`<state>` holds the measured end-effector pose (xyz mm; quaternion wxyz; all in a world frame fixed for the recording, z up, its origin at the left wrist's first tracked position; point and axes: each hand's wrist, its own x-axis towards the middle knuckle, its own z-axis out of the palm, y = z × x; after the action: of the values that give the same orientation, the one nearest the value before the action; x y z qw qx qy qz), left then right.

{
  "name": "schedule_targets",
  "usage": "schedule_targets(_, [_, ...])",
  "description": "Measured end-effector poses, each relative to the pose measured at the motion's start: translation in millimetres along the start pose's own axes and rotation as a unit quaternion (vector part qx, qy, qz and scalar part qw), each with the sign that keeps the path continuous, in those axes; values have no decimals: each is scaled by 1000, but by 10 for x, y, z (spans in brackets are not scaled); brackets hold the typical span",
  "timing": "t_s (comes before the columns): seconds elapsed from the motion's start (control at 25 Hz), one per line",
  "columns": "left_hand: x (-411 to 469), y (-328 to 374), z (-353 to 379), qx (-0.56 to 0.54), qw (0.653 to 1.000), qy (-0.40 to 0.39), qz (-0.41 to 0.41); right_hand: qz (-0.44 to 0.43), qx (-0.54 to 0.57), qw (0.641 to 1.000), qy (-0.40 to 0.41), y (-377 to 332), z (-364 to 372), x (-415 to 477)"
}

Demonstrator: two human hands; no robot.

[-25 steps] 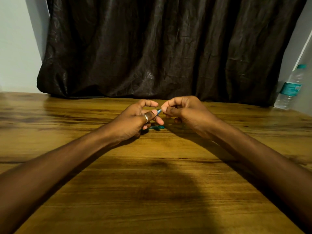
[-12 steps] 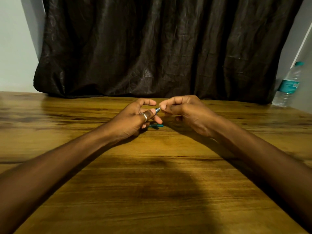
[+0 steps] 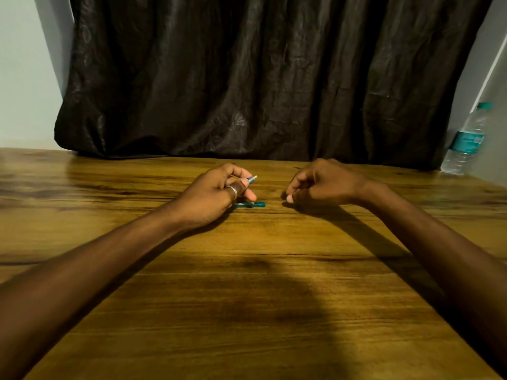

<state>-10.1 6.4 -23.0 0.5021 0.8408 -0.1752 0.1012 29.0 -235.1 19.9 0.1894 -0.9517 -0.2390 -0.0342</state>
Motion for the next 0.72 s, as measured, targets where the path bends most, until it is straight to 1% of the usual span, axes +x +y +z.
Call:
schedule_targets(0.2, [-2, -15, 2, 0, 1000, -8, 0, -10, -26, 999, -18, 14, 40, 18])
schedule_targets(0.28, [1, -14, -4, 2, 1000, -13, -3, -9, -27, 1000, -4, 10, 60, 24])
schedule_targets(0.32, [1, -10, -4, 1, 1000, -16, -2, -1, 4, 1000, 23, -5, 55, 29])
schedule_targets(0.36, [0, -8, -2, -4, 1000, -20, 0, 13, 76, 995, 57, -24, 47, 34])
schedule_targets(0.4, [2, -12, 2, -14, 1000, -22, 5, 28, 186, 978, 86, -57, 41, 33])
schedule_targets(0.48, [4, -27, 10, -37, 999, -28, 15, 51, 407, 907, 96, -144, 58, 27])
schedule_targets(0.52, [5, -34, 14, -41, 999, -31, 18, 55, 472, 875, 88, -172, 84, 29])
schedule_targets(0.6, [4, -37, 19, -47, 998, -35, 20, 55, 540, 838, 58, -216, 166, 35])
schedule_targets(0.72, [-4, -29, 27, -65, 997, -36, 28, 56, 584, 810, 27, -266, 253, 37])
